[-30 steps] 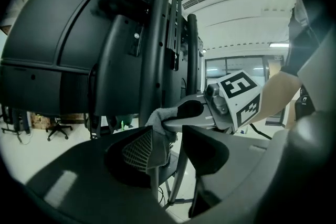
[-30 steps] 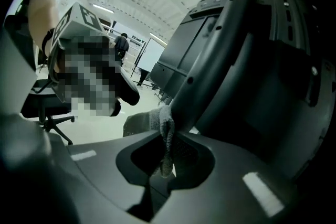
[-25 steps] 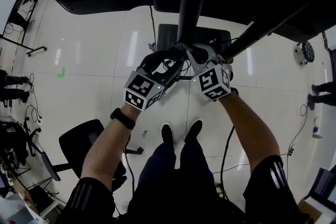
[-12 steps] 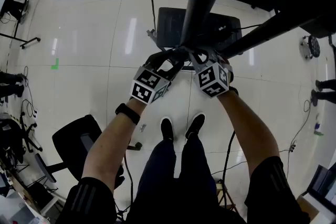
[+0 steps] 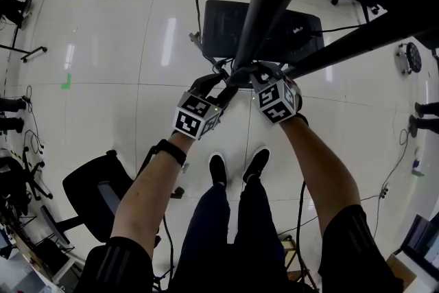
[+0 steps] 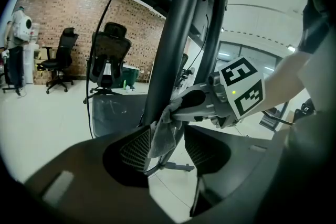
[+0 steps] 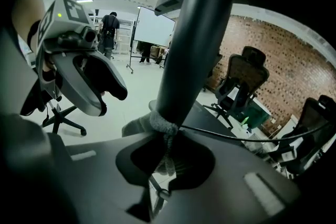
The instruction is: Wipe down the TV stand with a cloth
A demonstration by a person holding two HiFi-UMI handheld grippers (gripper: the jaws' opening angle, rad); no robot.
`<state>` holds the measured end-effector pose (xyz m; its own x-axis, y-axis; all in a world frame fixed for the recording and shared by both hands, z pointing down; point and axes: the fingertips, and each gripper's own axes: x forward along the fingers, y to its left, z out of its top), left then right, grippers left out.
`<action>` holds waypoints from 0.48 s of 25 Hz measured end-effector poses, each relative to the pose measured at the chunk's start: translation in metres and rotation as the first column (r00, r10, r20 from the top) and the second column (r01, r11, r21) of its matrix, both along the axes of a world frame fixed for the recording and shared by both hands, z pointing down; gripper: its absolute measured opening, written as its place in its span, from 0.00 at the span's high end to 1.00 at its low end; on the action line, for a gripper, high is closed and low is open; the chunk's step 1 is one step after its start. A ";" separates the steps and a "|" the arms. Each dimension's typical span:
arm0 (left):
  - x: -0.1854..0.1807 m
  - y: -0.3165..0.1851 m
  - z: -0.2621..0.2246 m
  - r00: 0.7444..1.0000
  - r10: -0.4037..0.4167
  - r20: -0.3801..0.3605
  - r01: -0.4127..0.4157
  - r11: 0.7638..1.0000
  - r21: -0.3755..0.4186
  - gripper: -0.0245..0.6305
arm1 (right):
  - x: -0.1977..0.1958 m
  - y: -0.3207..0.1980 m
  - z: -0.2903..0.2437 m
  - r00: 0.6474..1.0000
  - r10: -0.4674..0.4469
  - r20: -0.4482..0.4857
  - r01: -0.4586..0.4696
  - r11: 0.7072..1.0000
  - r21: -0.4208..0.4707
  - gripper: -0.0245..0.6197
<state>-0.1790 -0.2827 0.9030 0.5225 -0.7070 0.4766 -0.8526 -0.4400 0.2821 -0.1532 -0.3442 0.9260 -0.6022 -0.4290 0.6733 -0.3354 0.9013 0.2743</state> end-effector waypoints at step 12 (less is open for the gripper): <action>0.014 0.015 -0.005 0.999 0.018 -0.028 -0.018 1.000 -0.019 0.62 | 0.002 0.017 -0.013 0.995 0.038 0.097 -0.033 0.998 -0.059 0.93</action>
<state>-0.1649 -0.2678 0.8983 0.5485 -0.6883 0.4746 -0.8361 -0.4497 0.3141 -0.1515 -0.3269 0.9126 -0.6517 -0.4139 0.6356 -0.3903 0.9015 0.1869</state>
